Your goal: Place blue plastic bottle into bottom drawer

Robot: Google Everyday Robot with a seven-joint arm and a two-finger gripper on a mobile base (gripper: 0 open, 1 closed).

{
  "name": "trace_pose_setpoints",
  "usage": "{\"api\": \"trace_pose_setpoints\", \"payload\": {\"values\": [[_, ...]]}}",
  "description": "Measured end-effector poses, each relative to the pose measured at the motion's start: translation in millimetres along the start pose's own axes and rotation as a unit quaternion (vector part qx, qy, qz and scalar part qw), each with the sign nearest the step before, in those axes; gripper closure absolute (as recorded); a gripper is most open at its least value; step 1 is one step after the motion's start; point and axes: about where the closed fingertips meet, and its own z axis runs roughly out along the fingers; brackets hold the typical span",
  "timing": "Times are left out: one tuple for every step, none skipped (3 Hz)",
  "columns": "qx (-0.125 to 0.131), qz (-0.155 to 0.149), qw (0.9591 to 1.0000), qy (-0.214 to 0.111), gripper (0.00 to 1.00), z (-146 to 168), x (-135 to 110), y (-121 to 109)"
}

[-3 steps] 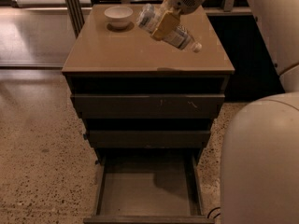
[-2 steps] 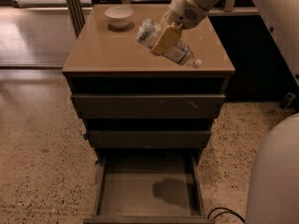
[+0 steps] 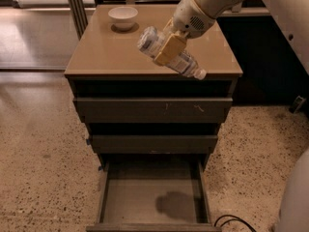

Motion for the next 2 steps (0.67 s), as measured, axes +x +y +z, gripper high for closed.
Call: {"api": "trace_pose_setpoints", "payload": {"values": [[-0.003,0.006,0.9998,-0.019,1.0,11.1,-0.7,32.3],[-0.013,0.014,0.9998,-0.006,1.0,48.3,17.6,53.2]]}}
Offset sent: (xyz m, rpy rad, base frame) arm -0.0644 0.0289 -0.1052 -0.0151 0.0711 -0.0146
